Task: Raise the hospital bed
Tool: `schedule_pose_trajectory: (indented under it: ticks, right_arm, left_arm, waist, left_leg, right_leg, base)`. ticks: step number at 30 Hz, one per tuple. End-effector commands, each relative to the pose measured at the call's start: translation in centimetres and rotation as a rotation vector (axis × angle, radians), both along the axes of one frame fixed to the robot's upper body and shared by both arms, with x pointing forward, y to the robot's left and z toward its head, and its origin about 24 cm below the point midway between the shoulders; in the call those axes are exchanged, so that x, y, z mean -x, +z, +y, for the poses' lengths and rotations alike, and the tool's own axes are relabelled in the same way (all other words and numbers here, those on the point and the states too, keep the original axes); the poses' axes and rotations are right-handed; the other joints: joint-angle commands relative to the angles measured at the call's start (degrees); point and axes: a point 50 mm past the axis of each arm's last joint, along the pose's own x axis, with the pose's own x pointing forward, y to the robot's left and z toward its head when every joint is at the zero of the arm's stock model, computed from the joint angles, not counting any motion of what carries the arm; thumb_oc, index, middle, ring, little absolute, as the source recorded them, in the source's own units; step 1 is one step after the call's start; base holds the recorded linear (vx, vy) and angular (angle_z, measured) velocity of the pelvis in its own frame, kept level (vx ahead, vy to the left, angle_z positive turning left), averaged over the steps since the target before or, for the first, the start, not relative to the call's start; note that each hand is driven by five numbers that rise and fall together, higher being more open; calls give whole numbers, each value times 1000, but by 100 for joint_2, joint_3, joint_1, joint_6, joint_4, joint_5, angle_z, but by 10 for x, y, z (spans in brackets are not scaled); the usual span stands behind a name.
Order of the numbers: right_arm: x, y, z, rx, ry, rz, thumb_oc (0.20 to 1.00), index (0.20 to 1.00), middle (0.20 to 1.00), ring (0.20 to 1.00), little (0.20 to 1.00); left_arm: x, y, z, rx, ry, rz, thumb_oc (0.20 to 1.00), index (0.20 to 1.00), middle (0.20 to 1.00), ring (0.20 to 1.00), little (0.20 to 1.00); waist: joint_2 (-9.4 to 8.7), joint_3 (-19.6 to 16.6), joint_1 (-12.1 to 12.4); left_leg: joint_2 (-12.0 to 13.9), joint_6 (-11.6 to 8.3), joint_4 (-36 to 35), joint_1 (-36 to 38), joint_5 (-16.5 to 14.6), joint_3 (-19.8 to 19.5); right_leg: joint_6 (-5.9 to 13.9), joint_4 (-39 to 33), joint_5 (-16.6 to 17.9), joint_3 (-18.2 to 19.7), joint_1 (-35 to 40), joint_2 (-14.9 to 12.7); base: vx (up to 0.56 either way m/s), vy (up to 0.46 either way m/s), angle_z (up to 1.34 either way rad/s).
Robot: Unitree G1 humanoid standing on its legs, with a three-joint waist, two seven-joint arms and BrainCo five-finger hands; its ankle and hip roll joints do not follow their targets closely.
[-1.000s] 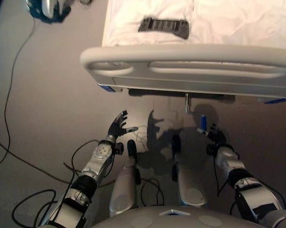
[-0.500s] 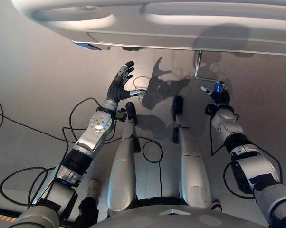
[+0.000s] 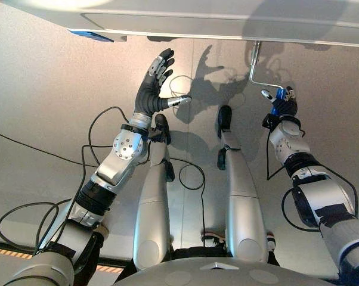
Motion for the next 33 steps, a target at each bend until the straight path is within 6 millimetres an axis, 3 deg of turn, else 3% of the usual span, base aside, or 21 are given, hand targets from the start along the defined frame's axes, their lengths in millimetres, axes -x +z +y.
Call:
schedule_pose_trajectory:
  ticks: [1,7,15,16,17,19,33]
  right_arm:
    - [-1,3,3,-22,11,-31,1000,1000,1000,1000,1000]
    - [-4,13,6,3,64,-65,1000,1000,1000,1000,1000]
    - [-8,11,1,18,80,0,1000,1000,1000,1000,1000]
    - [-9,11,3,32,107,7,592,592,592,592,592]
    - [-9,11,4,32,113,6,539,539,539,539,539]
    - [-9,12,5,31,118,5,200,200,200,200,200]
    - [-7,3,3,35,142,43,200,200,200,200,200]
  left_arm:
    - [18,25,4,60,-40,-144,1000,1000,1000,1000,1000]
    - [21,28,7,65,-43,-158,1000,1000,1000,1000,1000]
    - [21,30,5,63,-59,-158,1000,1000,1000,1000,1000]
    - [22,30,5,68,-62,-158,1000,1000,1000,1000,1000]
    - [22,30,5,69,-63,-159,1000,1000,1000,1000,1000]
    - [22,31,6,69,-63,-160,1000,1000,1000,1000,1000]
    - [22,33,1,87,-91,-165,1000,1000,1000,1000,1000]
  waist:
    - [-154,-74,35]
    - [-267,-74,5]
    - [-229,-74,41]
    - [-224,-74,56]
    - [-221,-74,54]
    - [-223,-74,58]
    - [-235,-74,82]
  left_leg:
    - [-178,131,808,-171,-749,-105]
    - [-194,97,731,-143,-706,-128]
    - [-187,95,726,-159,-702,-157]
    - [-183,92,706,-154,-696,-152]
    - [-184,91,688,-145,-690,-148]
    - [-188,90,673,-134,-683,-149]
    - [-178,100,674,-72,-694,-170]
  right_leg:
    - [471,-713,300,-82,283,32]
    - [472,-857,351,-90,353,47]
    - [459,-864,336,-119,353,54]
    - [453,-876,339,-130,357,52]
    - [451,-882,338,-130,365,55]
    - [452,-889,339,-131,373,58]
    - [474,-922,319,-180,471,47]
  base:
    - [0,0,0]
    - [0,0,0]
    - [0,0,0]
    - [0,0,0]
    - [0,0,0]
    - [0,0,0]
    - [0,-2,0]
